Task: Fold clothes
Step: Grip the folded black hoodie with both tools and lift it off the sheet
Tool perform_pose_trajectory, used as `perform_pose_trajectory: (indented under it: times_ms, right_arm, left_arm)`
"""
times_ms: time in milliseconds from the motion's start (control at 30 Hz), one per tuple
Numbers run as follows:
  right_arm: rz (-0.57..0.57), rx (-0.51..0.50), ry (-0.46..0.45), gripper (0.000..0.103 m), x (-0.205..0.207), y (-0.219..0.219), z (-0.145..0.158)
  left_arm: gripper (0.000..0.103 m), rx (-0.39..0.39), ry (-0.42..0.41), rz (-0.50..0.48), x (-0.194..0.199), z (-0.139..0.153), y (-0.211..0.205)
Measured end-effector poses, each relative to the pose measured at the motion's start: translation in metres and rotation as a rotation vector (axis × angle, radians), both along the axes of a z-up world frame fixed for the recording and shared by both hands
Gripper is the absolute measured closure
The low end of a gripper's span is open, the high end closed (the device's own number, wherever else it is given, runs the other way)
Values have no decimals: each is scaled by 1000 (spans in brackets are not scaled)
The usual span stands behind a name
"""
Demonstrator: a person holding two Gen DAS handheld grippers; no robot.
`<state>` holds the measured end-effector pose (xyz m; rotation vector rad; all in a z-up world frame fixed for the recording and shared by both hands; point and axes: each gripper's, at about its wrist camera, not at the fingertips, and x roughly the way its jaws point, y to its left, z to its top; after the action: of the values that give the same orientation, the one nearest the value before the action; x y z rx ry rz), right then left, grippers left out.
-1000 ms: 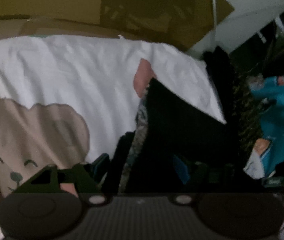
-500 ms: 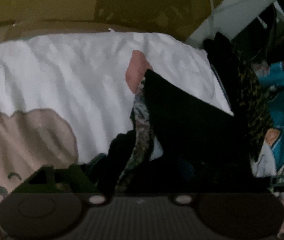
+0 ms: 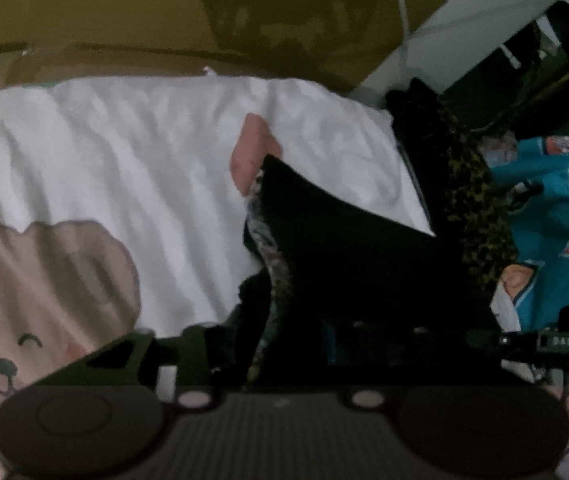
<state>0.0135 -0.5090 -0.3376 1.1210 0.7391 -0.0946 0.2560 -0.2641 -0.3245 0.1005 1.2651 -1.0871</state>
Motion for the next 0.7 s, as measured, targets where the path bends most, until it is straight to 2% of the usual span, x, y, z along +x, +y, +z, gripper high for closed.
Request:
perform_pose_trajectory:
  times_ms: [100,200,333,367,433,467,700]
  right_arm:
    - [1,1,13,97,2,0,-4]
    - [-2,12,25,97,1,0,-9]
    - [3,8,36,97,4,1,-12]
    - [4,5,38,97,5,1,-12]
    - [7,-4,42,97,6,3,-12]
    - [9,-11,44,97,7,4,-11]
    - [12,-57,66,97,8,9,-2]
  left_arm:
    - [41,23,-2,7,1,-7,-2]
    - [38,25,49,6,2,-17,-2]
    - [33,28,52,-7,1,-22,-5]
    - [34,30,50,-9,1,-22,-6]
    - [45,31,38,-19,1,-21,-8]
    - [54,30,30,-27,-1,-19,-9]
    - [67,16,-14,-40,-12,-1,-6]
